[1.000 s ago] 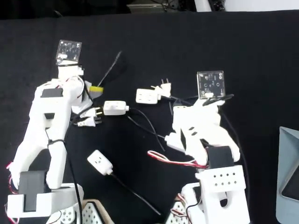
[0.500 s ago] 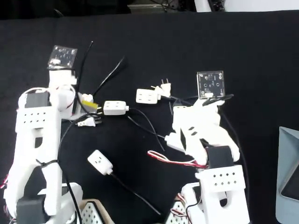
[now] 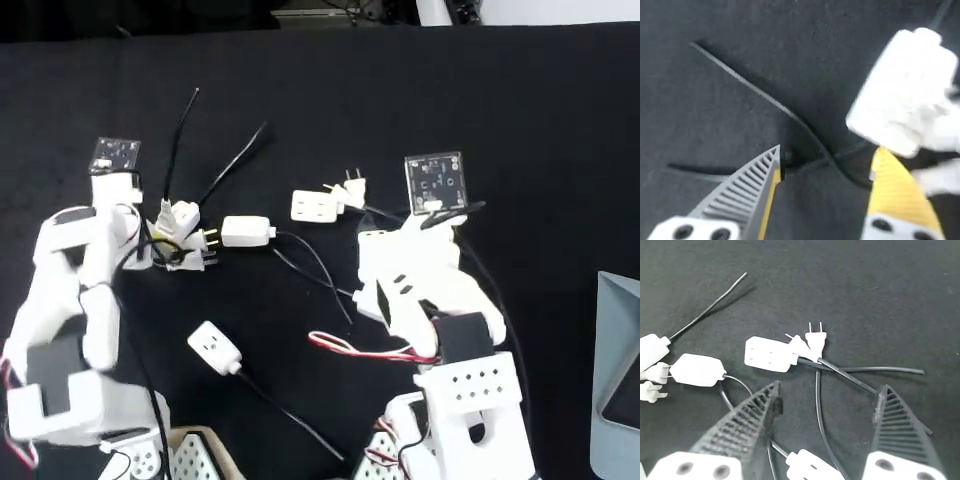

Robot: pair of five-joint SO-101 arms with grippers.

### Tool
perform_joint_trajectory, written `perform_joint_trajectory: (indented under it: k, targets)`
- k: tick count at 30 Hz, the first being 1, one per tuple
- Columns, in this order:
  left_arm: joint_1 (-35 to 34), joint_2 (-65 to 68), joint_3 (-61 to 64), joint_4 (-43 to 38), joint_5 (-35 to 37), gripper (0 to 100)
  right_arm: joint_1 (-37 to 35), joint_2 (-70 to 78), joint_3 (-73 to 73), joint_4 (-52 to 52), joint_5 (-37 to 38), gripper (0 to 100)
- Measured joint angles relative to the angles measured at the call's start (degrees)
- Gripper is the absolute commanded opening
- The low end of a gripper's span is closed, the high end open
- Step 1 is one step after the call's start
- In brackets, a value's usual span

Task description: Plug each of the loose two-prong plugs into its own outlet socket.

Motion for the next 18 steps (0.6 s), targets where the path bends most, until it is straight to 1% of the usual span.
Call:
perform_joint_trajectory:
  k: [4,10,15,18]
  targets:
    - [0.00,9.14,-8.00,-0.35,0.53,27,-0.26,0.00,0.00,0.00,0.00,29.2]
    - [0.09,18.73,-21.80,-0.44,7.21,27,-0.35,0.00,0.00,0.00,0.00,29.2]
    - [1.05,21.10,-26.73,-0.26,9.14,27,-0.35,0.00,0.00,0.00,0.00,29.2]
    - [2.20,21.10,-28.57,3.43,9.23,27,-0.35,0.00,0.00,0.00,0.00,29.2]
